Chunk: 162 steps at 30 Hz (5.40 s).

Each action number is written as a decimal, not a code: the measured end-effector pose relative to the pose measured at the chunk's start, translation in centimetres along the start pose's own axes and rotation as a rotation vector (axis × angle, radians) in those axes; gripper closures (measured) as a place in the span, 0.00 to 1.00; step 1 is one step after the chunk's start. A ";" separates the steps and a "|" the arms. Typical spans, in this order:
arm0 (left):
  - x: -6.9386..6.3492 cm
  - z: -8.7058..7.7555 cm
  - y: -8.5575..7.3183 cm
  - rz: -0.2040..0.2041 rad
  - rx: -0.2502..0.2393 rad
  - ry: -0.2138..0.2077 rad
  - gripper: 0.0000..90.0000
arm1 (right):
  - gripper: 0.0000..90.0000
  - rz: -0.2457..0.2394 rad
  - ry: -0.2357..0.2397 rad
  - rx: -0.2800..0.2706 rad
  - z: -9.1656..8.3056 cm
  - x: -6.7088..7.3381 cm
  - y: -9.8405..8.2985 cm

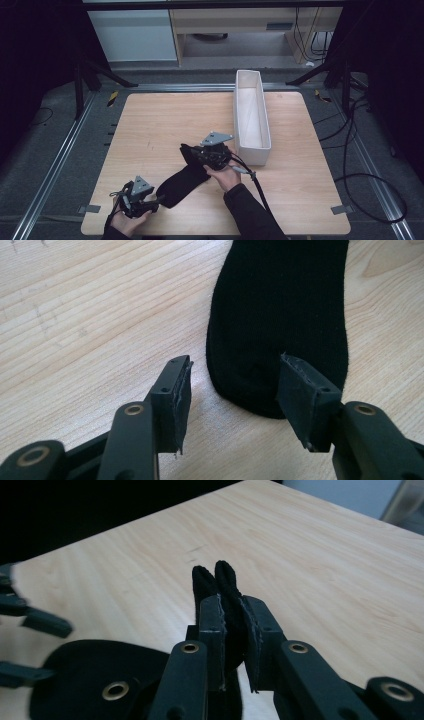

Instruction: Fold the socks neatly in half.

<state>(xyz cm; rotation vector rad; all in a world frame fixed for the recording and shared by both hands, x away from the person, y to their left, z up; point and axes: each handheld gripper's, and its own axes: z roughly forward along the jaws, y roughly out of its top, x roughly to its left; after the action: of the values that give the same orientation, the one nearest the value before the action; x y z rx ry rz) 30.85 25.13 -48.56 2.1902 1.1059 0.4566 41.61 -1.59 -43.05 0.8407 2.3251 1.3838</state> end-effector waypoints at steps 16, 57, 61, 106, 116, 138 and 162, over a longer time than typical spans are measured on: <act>1.0 -1.1 -0.7 0.004 0.018 -0.016 0.52 | 0.89 -0.041 0.083 0.007 0.3 3.9 -0.8; 2.2 -1.8 -0.9 -0.061 -0.001 0.034 0.54 | 0.77 -0.006 0.273 0.008 1.2 9.1 -4.6; 2.4 -2.0 -0.7 -0.077 -0.019 0.061 0.55 | 0.80 0.015 0.223 0.054 1.9 8.6 -5.2; 0.4 -1.8 -0.2 0.010 -0.002 -0.050 0.42 | 0.64 0.050 0.008 0.127 1.2 3.4 -7.1; 0.1 -0.8 -0.3 0.024 0.015 -0.049 0.42 | 0.78 0.113 0.033 0.178 2.1 3.2 -7.9; 0.8 1.5 0.9 -0.028 -0.017 -0.016 0.43 | 0.92 -0.053 0.216 0.034 1.0 5.4 -3.4; 3.0 -1.4 2.1 -0.107 -0.138 0.006 0.43 | 0.90 -0.117 0.327 0.149 2.9 8.1 -5.0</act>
<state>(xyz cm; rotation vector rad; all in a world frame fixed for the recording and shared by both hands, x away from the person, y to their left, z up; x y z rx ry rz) 33.12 27.17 -46.03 2.0013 1.1535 0.4778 35.23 3.64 -48.50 0.5377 2.7026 1.3996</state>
